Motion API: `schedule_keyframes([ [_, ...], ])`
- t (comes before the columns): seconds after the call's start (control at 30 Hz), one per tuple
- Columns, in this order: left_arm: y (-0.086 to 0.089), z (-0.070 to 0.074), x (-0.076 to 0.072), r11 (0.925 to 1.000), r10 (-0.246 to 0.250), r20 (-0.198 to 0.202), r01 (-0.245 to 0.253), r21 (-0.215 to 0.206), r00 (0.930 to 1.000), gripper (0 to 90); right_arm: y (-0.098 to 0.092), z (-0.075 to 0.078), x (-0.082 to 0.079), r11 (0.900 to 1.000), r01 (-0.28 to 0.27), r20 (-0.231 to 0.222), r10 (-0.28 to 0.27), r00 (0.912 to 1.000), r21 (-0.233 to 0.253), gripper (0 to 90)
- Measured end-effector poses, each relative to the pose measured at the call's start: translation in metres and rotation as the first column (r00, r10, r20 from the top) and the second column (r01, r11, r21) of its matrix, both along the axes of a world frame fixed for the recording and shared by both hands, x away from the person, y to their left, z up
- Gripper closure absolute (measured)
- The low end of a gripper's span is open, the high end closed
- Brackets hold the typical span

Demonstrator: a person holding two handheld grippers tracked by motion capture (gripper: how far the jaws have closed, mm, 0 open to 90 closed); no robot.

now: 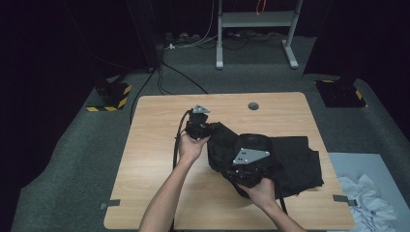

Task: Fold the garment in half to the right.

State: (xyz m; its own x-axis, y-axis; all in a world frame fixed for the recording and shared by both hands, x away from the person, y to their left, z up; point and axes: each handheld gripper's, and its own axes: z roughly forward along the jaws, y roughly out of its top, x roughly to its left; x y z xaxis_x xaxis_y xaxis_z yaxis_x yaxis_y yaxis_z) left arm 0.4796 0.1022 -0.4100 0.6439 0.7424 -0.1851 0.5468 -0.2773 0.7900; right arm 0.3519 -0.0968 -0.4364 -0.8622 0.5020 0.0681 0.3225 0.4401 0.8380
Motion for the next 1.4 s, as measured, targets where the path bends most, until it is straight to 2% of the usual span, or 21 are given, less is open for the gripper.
schedule_keyframes([
  [0.23,0.003,0.018,0.005,0.9997,-0.017,0.003,0.018,-0.017,0.9998,86.3,-0.002,0.018,0.001,1.000,-0.005,0.026,0.004,0.9996,0.029,83.2],
  [0.53,0.007,0.031,0.006,0.9986,-0.037,0.003,0.037,-0.039,0.9993,86.4,-0.001,0.035,0.000,0.999,-0.025,0.048,0.023,0.9986,0.046,83.4],
  [0.83,0.025,0.040,0.004,0.9970,-0.039,0.021,0.040,-0.066,0.9990,86.4,0.010,0.048,0.000,0.996,-0.051,0.058,0.047,0.9972,0.066,83.5],
  [1.03,0.053,0.046,0.000,0.9970,-0.033,0.028,0.035,-0.069,0.9990,86.4,0.028,0.054,0.002,0.993,-0.087,0.054,0.083,0.9951,0.083,83.5],
  [1.2,0.088,0.051,-0.007,0.9945,0.003,0.029,0.000,-0.105,0.9996,86.4,0.051,0.061,0.005,0.984,-0.125,0.047,0.120,0.9916,0.129,83.6],
  [1.4,0.120,0.077,-0.024,0.9951,0.053,0.066,-0.047,-0.087,0.9964,86.4,0.079,0.074,0.004,0.969,-0.182,0.069,0.172,0.9827,0.166,83.6],
])
